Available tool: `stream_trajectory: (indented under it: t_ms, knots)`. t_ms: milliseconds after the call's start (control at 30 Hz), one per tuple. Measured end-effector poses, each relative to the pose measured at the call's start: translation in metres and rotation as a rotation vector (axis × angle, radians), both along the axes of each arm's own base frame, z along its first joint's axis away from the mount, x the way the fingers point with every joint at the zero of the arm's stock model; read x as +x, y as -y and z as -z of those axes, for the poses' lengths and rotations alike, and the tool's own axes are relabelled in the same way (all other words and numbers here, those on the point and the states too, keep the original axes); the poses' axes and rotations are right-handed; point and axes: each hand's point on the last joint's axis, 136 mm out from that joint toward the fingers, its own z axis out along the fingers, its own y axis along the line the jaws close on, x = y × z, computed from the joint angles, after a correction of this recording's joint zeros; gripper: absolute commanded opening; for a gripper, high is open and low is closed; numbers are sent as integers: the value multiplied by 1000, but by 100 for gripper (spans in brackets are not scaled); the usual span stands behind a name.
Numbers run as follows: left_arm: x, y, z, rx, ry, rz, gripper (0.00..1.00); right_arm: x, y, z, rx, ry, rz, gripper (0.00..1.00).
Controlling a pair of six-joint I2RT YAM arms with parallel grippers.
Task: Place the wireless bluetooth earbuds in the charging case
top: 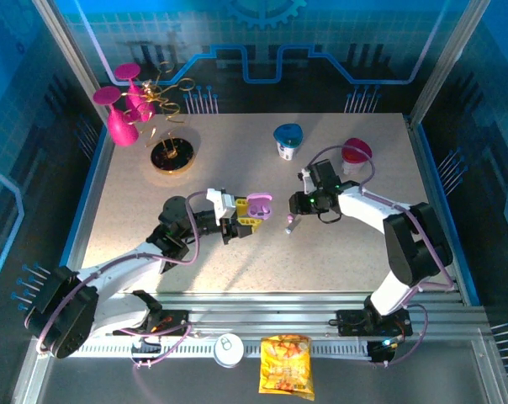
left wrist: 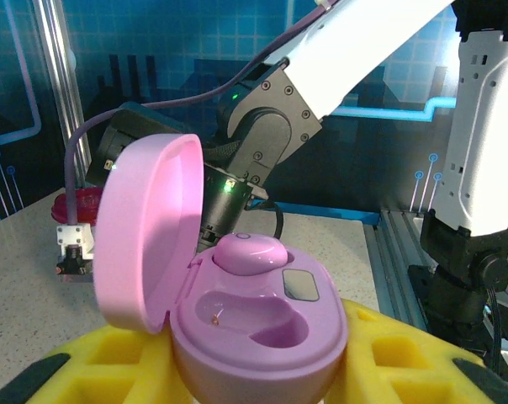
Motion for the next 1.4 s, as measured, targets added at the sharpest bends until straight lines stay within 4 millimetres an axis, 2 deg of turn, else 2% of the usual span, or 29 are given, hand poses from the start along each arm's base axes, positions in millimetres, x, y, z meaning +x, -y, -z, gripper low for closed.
stream_trajectory:
  t_ms: [333,467,633,800,1100,1400]
  knots:
    - [0,0,0,0,-2,0,20,-13,-12,37,49,-129,-58,40]
    - [0,0,0,0,-3,0,20,-11,-12,37,66,-131,-58,36]
    - [0,0,0,0,-2,0,20,-11,-17,35,89,-126,-71,26]
    - [0,0,0,0,-3,0,20,-10,-17,34,93,-121,-74,22]
    - [0,0,0,0,-3,0,21,-8,-19,42,96,-133,-74,27]
    - [0,0,0,0,-3,0,21,-7,-18,41,97,-140,-69,19]
